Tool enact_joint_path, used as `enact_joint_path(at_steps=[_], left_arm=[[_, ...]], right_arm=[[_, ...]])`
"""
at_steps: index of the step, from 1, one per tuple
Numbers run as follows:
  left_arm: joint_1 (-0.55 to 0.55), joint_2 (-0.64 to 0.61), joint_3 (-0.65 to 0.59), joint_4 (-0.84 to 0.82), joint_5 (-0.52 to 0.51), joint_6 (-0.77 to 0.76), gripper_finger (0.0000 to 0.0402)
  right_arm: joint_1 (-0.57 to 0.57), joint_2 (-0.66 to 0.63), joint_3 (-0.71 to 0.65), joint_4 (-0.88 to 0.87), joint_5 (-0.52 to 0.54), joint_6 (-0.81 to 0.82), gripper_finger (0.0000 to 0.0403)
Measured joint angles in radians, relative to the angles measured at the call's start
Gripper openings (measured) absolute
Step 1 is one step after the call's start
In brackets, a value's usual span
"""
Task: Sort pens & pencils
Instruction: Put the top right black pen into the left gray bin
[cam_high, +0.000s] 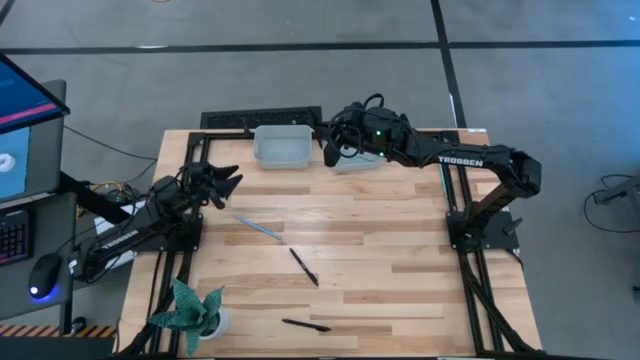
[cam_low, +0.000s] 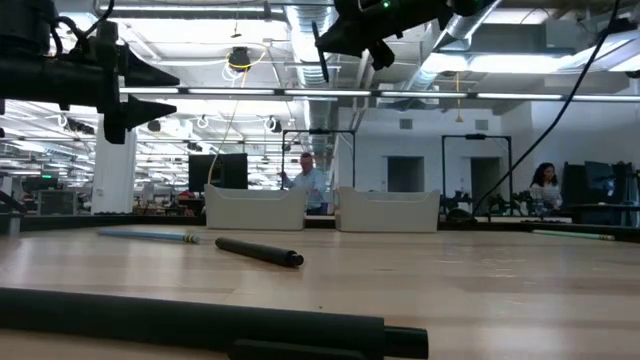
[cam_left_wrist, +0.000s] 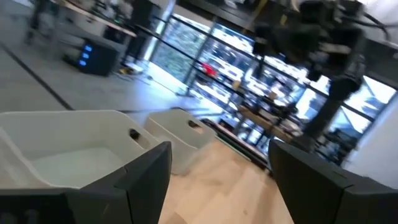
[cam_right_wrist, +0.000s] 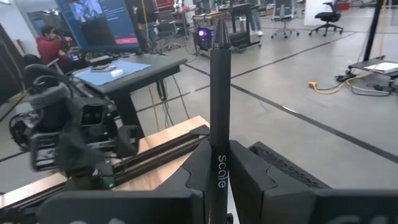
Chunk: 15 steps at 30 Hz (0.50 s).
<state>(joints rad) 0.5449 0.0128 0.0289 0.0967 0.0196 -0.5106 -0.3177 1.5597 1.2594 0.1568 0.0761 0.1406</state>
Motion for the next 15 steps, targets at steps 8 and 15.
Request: enact_joint_path(at_steps=[8,15], left_arm=[[0.000,0.000,0.001,0.038,-0.033,-0.029,0.0259],[0.000,0.000,0.001,0.093,-0.031,-0.079,0.0258]], right_arm=[[0.003,0.000,0.000,0.000,0.000,0.000,0.0066],[0.002,0.000,0.000,0.002,0.000,0.043,0.0066]])
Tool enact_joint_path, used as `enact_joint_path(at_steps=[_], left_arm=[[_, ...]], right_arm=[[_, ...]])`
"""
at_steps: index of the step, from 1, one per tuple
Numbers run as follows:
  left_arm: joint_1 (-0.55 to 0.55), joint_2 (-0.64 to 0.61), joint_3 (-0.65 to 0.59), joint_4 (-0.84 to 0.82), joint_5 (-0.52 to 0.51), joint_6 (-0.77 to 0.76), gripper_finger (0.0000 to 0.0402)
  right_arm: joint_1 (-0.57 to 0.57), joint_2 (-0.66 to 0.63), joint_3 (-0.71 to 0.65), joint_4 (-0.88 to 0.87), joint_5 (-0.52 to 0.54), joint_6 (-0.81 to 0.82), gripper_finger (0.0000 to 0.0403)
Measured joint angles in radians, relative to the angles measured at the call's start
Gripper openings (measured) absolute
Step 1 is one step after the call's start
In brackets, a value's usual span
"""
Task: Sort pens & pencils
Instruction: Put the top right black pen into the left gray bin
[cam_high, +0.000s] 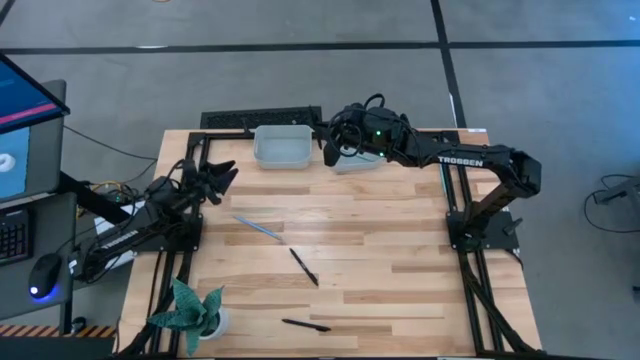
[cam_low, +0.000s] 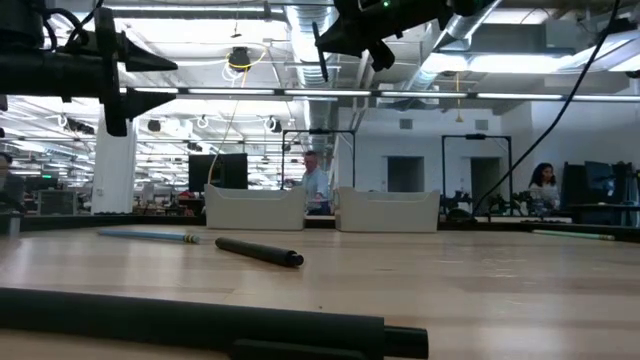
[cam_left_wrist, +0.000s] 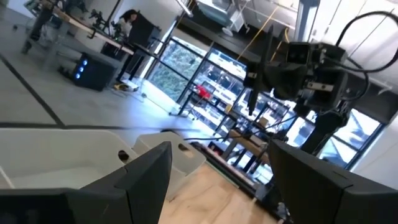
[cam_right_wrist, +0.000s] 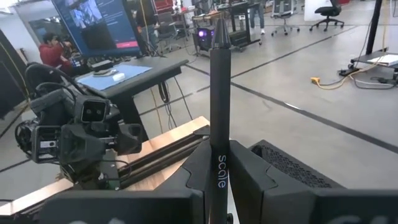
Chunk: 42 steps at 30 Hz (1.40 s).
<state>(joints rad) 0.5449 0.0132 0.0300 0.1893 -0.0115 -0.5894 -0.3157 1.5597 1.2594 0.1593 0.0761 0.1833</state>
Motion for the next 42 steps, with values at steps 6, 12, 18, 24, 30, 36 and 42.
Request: enact_joint_path(at_steps=[6,12,18,24,30,36,42], left_arm=[[0.000,0.017,0.000,0.029,0.035,-0.020,0.0258],[0.000,0.097,0.010,0.143,0.053,-0.012,0.0258],[0.000,0.244,0.102,0.140,0.059,0.073,0.0258],[0.000,0.432,0.229,0.139,0.090,0.129,0.0258],[0.000,0.635,0.364,0.136,0.096,0.192,0.0258],[0.000,0.826,0.490,0.163,0.187,0.267,0.0258],[-0.001,0.999,0.598,0.235,0.343,0.287,0.0258]], right_arm=[[0.002,0.000,0.000,0.002,0.000,0.001,0.0066],[0.001,0.000,0.000,0.002,0.000,0.002,0.0066],[0.001,0.000,0.000,0.002,0.000,0.002,0.0066],[0.001,0.000,0.000,0.002,0.000,0.002,0.0066],[0.006,0.000,0.000,0.002,0.000,0.002,0.0066],[0.024,0.000,0.000,0.002,0.000,0.002,0.0066],[0.046,0.000,0.000,0.003,0.000,-0.004,0.0066]])
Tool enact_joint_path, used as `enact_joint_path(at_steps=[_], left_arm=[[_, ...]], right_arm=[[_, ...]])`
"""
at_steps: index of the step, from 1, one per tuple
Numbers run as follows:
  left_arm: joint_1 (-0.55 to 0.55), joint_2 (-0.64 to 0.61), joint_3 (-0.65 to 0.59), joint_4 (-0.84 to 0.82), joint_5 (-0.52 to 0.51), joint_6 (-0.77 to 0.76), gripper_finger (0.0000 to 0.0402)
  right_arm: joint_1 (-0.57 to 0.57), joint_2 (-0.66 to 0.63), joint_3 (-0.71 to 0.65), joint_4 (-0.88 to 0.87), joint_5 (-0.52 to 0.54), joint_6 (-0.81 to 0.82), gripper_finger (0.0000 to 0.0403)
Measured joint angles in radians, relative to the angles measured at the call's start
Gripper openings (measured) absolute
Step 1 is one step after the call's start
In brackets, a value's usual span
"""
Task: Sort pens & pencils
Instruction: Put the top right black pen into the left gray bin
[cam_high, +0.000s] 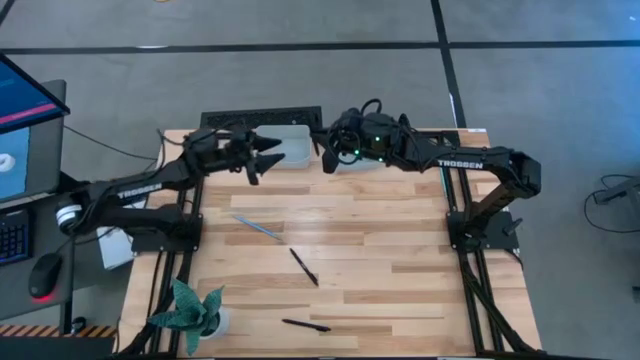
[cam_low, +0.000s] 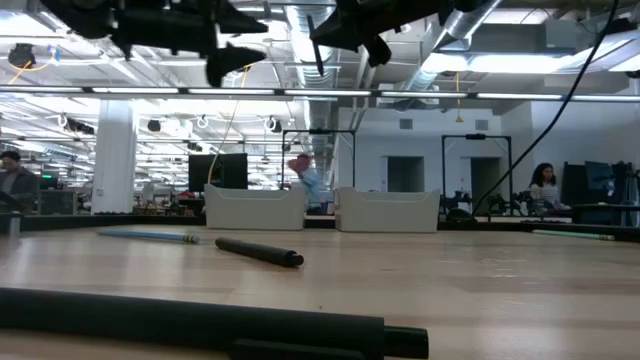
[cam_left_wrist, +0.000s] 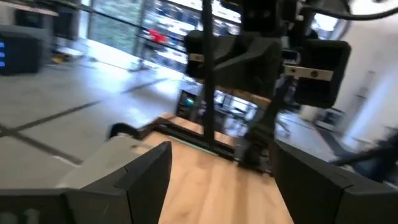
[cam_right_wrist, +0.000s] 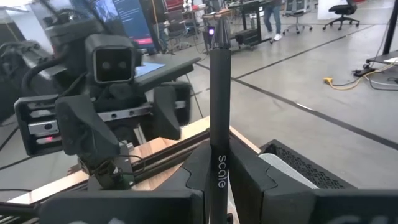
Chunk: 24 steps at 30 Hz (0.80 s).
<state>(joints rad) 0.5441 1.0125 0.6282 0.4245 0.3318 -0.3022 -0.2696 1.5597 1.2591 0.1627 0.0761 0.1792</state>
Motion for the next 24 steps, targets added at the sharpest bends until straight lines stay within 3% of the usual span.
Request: enact_joint_path(at_steps=[12,17,24], left_arm=[[-0.020,0.236,0.136,0.057,0.137,0.002,0.0258],[-0.020,0.277,0.159,0.064,0.159,0.025,0.0258],[-0.021,0.283,0.163,0.065,0.159,0.172,0.0258]], right_arm=[[0.008,0.000,0.000,0.003,0.000,-0.003,0.0066],[0.015,0.000,0.000,0.003,0.000,0.004,0.0066],[0.028,0.000,0.000,0.003,0.000,0.004,0.0066]])
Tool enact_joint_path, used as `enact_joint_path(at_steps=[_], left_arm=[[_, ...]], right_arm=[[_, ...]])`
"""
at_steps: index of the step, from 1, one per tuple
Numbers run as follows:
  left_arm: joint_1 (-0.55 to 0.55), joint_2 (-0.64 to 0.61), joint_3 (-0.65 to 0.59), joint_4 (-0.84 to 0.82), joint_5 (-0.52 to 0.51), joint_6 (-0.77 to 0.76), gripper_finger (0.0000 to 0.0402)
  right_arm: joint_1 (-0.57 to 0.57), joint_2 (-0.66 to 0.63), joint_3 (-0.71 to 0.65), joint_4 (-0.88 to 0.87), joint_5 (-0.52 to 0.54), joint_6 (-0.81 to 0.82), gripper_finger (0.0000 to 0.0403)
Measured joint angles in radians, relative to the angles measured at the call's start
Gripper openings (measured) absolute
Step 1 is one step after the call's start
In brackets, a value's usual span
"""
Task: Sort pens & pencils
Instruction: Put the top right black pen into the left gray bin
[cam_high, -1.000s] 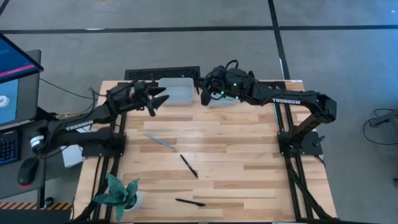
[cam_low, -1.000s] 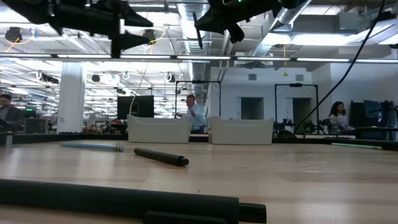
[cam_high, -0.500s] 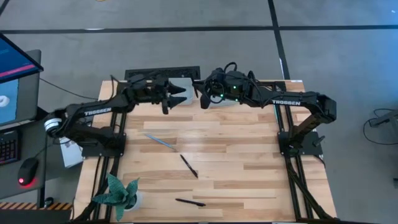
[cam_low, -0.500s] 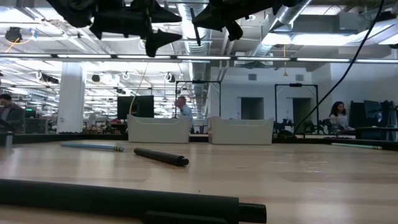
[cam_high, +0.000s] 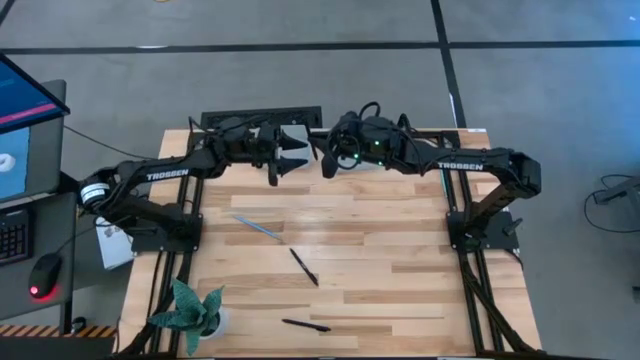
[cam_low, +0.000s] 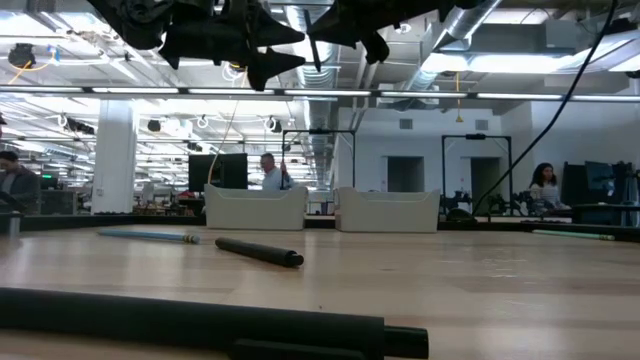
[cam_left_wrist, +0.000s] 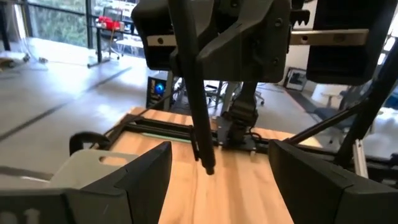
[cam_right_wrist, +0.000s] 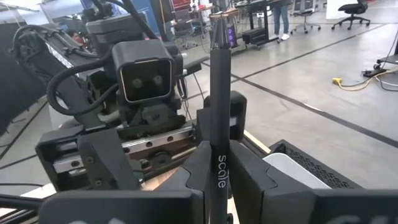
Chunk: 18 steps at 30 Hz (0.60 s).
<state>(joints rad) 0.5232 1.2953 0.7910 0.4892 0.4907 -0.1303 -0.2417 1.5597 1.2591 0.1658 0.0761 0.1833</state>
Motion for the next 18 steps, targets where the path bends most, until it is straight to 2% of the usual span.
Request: enact_joint_path(at_steps=[6,11,18], left_arm=[[0.000,0.000,0.000,0.011,-0.005,0.019,0.0258],[-0.001,0.000,0.000,0.016,-0.063,-0.013,0.0258],[-0.001,0.000,0.000,0.036,-0.080,-0.055,0.0258]], right_arm=[[-0.001,0.000,0.000,0.011,0.000,0.000,0.0066],[-0.001,0.000,0.000,0.037,0.000,0.000,0.0066],[-0.001,0.000,0.000,0.069,0.000,-0.005,0.0066]])
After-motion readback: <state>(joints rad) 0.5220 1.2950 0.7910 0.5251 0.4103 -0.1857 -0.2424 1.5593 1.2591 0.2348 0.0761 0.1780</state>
